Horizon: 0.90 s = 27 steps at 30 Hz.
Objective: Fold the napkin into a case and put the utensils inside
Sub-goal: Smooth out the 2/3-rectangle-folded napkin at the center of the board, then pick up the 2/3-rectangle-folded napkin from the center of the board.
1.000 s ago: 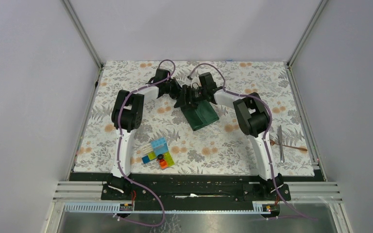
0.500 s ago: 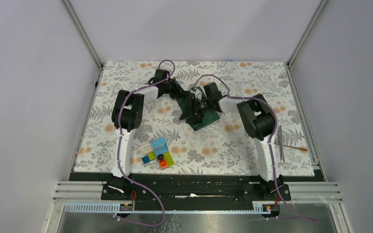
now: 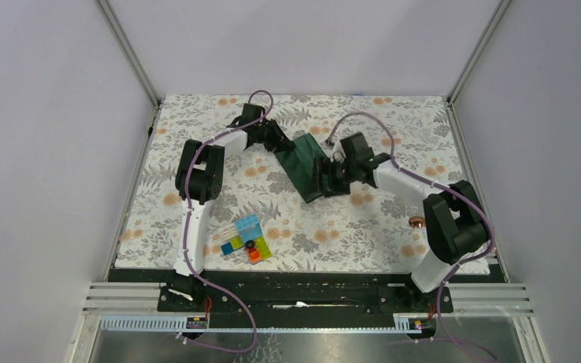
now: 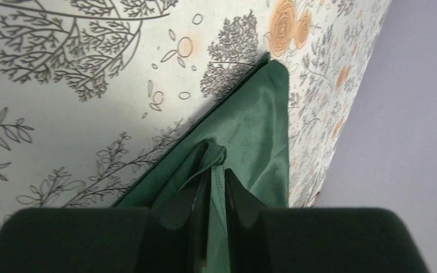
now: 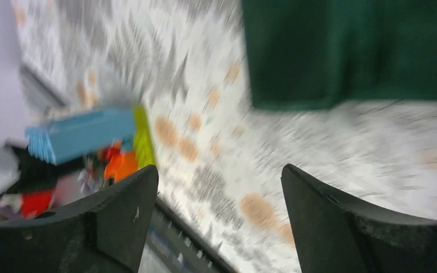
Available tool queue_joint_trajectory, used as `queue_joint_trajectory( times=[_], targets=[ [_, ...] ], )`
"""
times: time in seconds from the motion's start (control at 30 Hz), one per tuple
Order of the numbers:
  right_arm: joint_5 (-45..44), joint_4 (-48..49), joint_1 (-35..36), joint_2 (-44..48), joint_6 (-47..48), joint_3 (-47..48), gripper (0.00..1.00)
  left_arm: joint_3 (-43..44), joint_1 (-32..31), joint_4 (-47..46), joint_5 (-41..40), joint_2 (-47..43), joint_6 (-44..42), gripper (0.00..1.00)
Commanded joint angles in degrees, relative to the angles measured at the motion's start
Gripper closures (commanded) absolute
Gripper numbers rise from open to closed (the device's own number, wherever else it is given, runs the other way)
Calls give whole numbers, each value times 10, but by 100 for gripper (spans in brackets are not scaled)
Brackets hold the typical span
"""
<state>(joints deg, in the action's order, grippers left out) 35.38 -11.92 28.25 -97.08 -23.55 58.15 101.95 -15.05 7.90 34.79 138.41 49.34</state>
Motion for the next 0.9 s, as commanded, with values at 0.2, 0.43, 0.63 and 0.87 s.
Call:
queue_joint_trajectory(
  times=[0.2,0.43,0.63,0.87],
  targets=[
    [-72,-128,-147,-208,86,304,13,101,1,94,85,-73,-19,39],
    [27,-148,-153,-316,125,369,25,-16,-39,197,53,-220,-135,27],
    [44,-33,-151,-264,33,216,60,-161,-147,258,-154,-370,-221,27],
    [-58,284,-87,-81,-267,-86,42,-274,-329,204,-440,-431,-169,24]
  ],
)
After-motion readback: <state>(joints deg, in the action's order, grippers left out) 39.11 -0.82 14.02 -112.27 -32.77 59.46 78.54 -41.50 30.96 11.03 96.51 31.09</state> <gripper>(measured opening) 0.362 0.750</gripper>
